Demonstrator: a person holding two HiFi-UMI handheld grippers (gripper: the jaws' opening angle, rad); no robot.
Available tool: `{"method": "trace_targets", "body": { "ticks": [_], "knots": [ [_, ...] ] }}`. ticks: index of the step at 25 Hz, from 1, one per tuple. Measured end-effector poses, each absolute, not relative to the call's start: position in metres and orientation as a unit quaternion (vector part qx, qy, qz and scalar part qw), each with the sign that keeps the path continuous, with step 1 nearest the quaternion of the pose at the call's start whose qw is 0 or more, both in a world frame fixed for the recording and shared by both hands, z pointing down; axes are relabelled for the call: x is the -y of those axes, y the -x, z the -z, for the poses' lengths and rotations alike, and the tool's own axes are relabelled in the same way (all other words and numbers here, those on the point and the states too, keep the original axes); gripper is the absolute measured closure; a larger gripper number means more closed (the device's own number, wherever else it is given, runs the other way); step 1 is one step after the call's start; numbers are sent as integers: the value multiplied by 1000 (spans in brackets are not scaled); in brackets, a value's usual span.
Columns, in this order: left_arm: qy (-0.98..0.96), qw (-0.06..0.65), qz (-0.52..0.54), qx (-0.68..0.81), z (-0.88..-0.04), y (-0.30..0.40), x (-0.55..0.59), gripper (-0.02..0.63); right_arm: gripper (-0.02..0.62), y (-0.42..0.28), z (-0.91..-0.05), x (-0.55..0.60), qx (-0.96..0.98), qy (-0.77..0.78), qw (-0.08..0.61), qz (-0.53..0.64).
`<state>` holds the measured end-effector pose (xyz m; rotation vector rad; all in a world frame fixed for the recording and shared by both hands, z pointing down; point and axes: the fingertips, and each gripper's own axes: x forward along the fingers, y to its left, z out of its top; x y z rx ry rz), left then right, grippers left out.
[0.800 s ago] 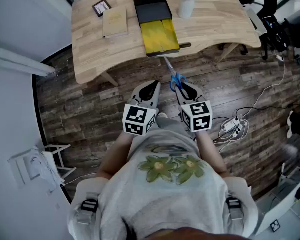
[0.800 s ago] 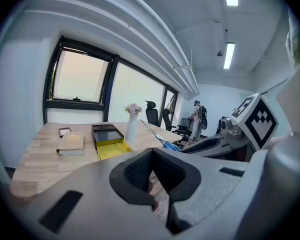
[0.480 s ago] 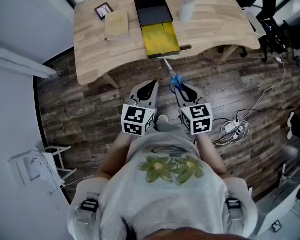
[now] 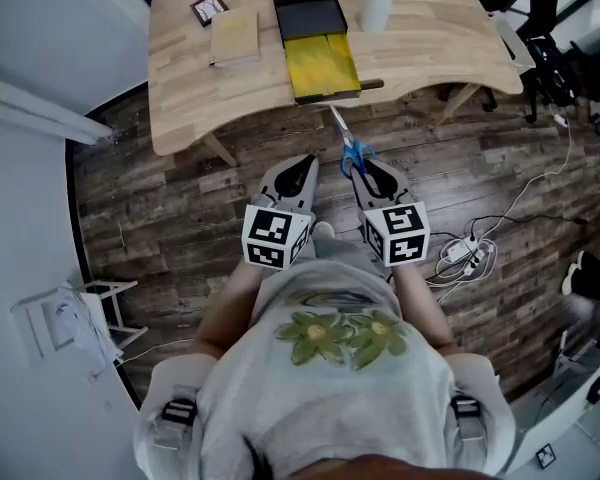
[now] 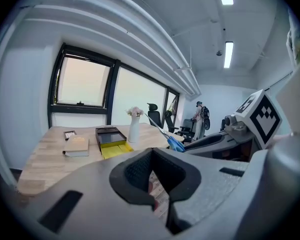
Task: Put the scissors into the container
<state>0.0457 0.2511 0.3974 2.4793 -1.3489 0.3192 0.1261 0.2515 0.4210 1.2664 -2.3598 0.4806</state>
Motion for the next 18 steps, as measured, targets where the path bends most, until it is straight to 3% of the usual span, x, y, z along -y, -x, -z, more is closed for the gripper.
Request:
{"method": "trace_targets", "body": {
  "ticks": [18],
  "knots": [
    [-857, 170, -120, 472, -408, -44, -208, 598, 520, -124, -433, -212, 853, -436, 223, -179]
  ]
}}
